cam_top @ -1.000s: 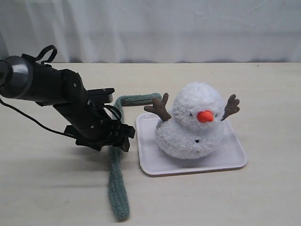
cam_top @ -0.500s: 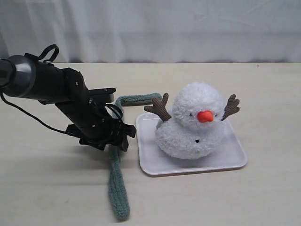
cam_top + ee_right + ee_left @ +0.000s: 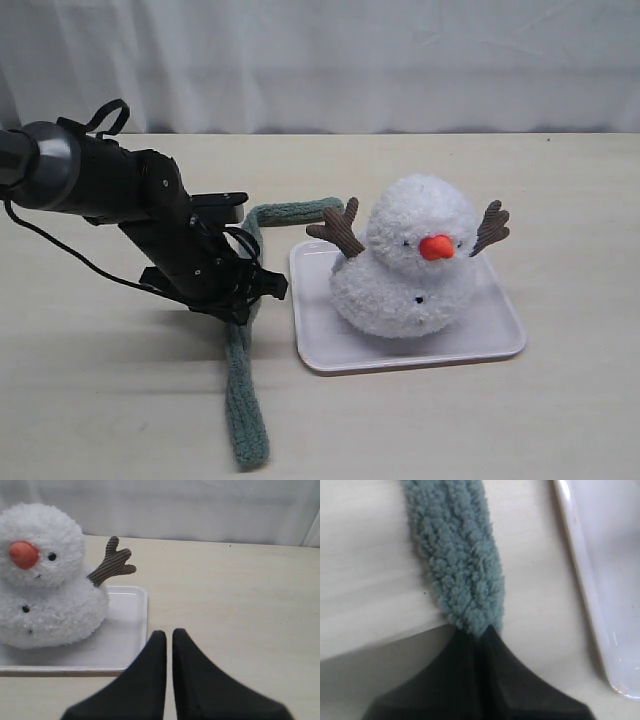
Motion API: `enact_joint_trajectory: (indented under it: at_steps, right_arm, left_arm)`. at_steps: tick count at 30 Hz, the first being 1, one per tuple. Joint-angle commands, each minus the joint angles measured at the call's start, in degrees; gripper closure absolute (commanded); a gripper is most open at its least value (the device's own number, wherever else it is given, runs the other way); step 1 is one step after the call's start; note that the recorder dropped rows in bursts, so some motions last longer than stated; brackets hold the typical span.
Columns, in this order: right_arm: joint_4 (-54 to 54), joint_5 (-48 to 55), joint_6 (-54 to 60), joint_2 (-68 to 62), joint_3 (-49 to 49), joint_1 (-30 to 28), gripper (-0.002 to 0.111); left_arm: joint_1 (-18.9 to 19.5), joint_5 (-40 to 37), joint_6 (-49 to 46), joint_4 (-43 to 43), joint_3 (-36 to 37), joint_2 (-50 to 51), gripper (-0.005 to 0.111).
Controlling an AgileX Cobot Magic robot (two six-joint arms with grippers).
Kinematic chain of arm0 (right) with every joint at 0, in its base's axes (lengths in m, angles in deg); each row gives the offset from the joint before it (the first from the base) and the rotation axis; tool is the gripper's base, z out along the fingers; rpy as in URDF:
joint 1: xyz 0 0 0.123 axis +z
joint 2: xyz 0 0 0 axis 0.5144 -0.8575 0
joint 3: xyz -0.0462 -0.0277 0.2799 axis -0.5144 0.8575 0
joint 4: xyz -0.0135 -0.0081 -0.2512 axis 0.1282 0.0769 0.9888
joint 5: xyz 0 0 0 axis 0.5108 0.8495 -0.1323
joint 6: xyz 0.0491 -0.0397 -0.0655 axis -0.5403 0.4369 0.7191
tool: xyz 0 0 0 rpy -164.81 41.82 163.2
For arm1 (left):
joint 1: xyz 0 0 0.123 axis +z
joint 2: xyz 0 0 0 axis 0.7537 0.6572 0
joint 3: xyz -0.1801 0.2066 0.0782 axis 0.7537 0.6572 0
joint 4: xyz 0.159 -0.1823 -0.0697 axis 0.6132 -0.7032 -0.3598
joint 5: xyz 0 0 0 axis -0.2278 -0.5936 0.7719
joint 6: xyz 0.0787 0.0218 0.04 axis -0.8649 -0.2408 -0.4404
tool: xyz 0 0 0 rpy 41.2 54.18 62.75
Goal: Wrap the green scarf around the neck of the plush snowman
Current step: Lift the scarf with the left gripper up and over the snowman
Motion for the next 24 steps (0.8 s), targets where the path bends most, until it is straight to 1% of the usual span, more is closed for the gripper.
enact_joint_trajectory:
  at_steps: [1, 5, 7, 9, 14, 17, 20, 24]
  right_arm:
    - [0.0, 0.0, 0.5, 0.2, 0.2, -0.2, 0.104]
    - [0.0, 0.0, 0.5, 0.2, 0.2, -0.2, 0.104]
    - [0.0, 0.0, 0.5, 0.2, 0.2, -0.2, 0.104]
    - [0.0, 0.0, 0.5, 0.2, 0.2, -0.2, 0.104]
    - [0.0, 0.0, 0.5, 0.2, 0.2, -0.2, 0.104]
    - [0.0, 0.0, 0.5, 0.2, 0.2, -0.2, 0.104]
    - [0.0, 0.0, 0.5, 0.2, 0.2, -0.2, 0.104]
    - [0.0, 0.0, 0.5, 0.2, 0.2, -0.2, 0.104]
  left_arm:
    - [-0.2, -2.5, -0.9, 1.3, 1.1, 2.3, 0.107]
    - [-0.2, -3.9, -6.8, 1.4, 1.1, 2.2, 0.107]
    - [-0.2, -3.9, -6.2, 2.7, 1.0, 1.7, 0.107]
    - [-0.2, -2.4, -3.6, 5.9, 1.0, 0.7, 0.107]
    - [-0.2, 0.5, 7.6, 20.0, 1.0, -3.7, 0.107]
    - [-0.2, 1.3, 11.1, 26.5, 1.0, -7.9, 0.107]
    - [-0.2, 2.9, 11.9, 29.1, 1.0, -12.3, 0.107]
    - [-0.2, 6.8, 16.5, 34.3, 1.0, -18.3, 0.107]
